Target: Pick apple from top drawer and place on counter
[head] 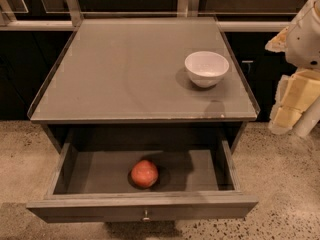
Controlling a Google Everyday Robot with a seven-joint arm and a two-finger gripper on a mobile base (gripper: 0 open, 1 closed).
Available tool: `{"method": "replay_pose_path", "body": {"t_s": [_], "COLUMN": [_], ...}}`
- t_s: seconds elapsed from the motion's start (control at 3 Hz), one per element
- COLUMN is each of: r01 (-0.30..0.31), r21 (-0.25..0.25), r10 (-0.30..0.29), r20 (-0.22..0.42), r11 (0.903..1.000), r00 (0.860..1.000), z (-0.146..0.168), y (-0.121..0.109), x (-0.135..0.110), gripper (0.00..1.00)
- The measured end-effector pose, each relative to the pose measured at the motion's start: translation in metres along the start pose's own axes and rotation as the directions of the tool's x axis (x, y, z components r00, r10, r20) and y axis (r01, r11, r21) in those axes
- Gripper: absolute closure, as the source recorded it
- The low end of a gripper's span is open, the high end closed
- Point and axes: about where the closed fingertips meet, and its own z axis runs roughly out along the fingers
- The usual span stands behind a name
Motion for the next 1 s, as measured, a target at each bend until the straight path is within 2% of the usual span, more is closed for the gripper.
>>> {"method": "replay_pose_path", "body": {"t_s": [0.33, 0.67, 1.0], "r01": [0.0, -0.041, -0.103], "r21": [0.0, -0.021, -0.104], "r10": [0.0, 0.041, 0.115], "r20": [0.0, 0.031, 0.118], "r11": [1.0, 0.999, 0.9893], "r00": [1.0, 0.999, 0.986], "z": [0.0, 0.018, 0.069], "y": [0.0, 0.006, 0.021], "x": [0.0, 0.007, 0.014], "gripper": [0.0, 0.0, 0.0]}}
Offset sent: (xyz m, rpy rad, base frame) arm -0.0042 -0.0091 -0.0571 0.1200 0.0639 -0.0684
